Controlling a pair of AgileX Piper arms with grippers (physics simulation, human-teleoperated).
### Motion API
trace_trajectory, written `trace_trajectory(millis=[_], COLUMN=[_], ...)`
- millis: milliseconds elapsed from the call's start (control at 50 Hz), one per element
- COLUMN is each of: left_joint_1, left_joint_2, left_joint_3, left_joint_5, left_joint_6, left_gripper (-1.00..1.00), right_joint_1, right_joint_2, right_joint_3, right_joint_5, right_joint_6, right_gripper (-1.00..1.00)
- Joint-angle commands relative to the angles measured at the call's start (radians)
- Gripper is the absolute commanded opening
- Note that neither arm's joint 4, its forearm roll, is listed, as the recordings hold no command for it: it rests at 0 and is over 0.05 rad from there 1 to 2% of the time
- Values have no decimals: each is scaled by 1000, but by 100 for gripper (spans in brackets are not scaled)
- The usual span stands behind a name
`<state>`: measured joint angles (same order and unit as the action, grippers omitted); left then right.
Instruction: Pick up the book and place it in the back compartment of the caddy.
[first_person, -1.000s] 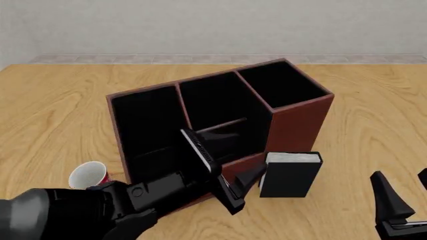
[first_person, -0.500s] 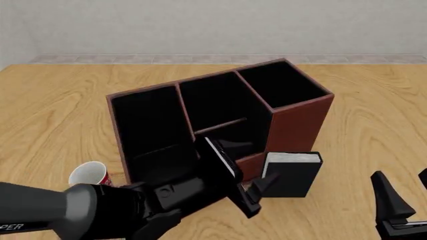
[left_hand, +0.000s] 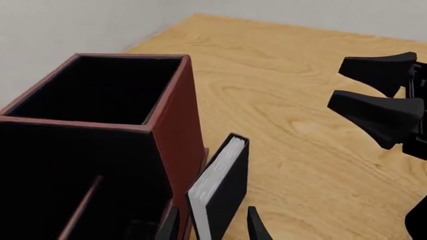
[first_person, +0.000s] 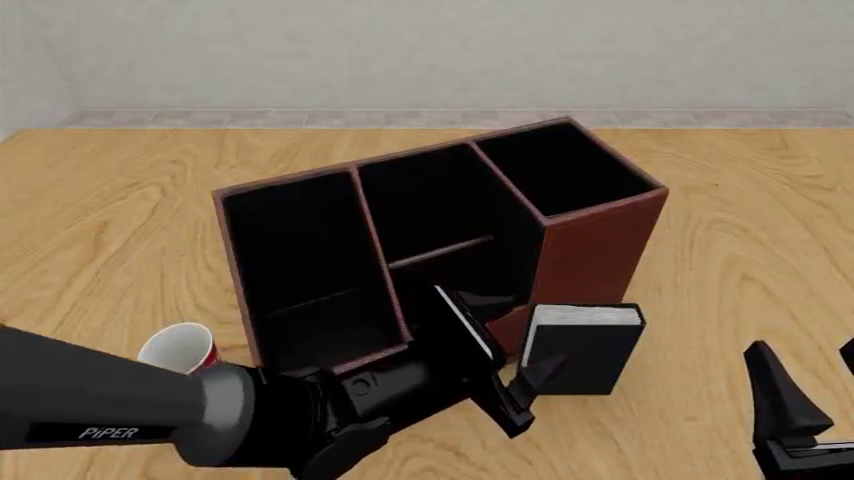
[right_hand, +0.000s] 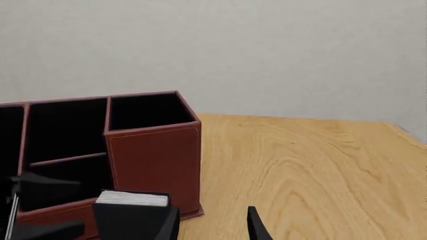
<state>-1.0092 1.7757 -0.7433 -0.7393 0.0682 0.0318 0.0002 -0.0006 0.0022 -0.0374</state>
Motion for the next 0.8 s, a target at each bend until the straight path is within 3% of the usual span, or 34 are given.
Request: trace_trajectory(millis=[20, 800], left_joint_1=[7, 10], left_joint_2=[54, 134], left_joint_3=[-15, -80], left_joint_5=[-21, 3], left_joint_6=[4, 8], left_gripper=[100, 100], right_joint_1=[-5, -3], right_joint_2=[0, 0], right_joint_3=[0, -3], right_joint_5=[-1, 5], right_joint_6=[3, 9], right_gripper=[100, 100])
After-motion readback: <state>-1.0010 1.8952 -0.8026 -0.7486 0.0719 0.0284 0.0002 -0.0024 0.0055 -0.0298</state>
